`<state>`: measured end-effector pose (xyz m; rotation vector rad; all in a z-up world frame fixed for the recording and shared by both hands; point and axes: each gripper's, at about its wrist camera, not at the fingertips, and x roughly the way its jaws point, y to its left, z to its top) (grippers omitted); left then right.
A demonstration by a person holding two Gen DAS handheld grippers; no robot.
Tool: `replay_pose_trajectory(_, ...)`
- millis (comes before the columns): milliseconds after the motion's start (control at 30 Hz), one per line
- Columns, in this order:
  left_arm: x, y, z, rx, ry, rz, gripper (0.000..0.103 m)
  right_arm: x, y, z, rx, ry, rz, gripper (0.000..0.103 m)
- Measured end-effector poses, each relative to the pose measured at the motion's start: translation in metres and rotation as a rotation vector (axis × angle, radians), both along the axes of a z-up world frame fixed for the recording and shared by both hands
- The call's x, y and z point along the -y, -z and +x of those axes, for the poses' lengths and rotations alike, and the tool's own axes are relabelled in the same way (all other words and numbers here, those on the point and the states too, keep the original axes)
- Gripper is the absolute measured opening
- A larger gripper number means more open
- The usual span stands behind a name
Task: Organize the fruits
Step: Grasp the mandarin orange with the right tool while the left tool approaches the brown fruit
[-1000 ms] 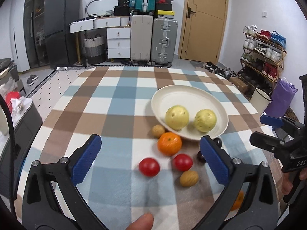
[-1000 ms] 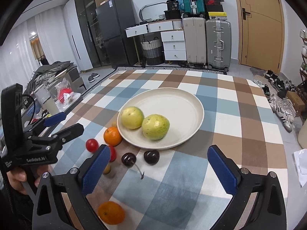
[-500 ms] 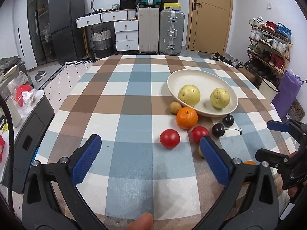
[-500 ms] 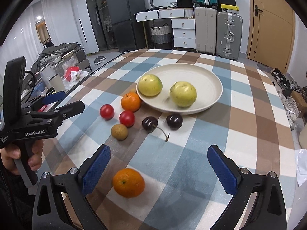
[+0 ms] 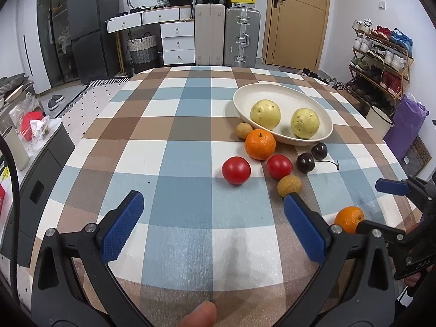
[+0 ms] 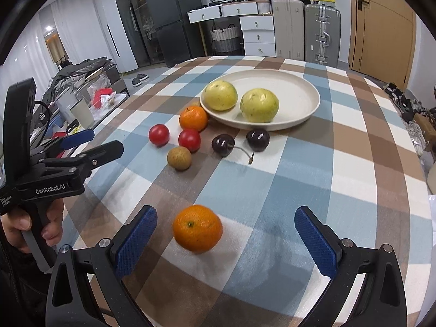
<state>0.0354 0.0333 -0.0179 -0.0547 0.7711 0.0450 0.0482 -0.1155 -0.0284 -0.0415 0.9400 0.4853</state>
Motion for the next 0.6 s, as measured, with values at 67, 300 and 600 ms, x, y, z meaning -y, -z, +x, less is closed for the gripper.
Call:
replay_pose_trajectory(67,0.001,-0.001,-0.003,0.004,0.011,0.002,0.103,-0.002,0.003,-0.004,-0.014,-0.006,-0.002,0.103)
replay_pose_trajectory(300,0.006,0.0,-0.006,-0.004,0.032,0.01,0.102,-0.01,0.014,-0.007,-0.029,-0.031,-0.017,0.102)
replay_pose_trajectory(600,0.024,0.01,-0.001,-0.026,0.106,0.007,0.102,-0.017,0.017,-0.009,-0.019,-0.06,-0.018,0.081)
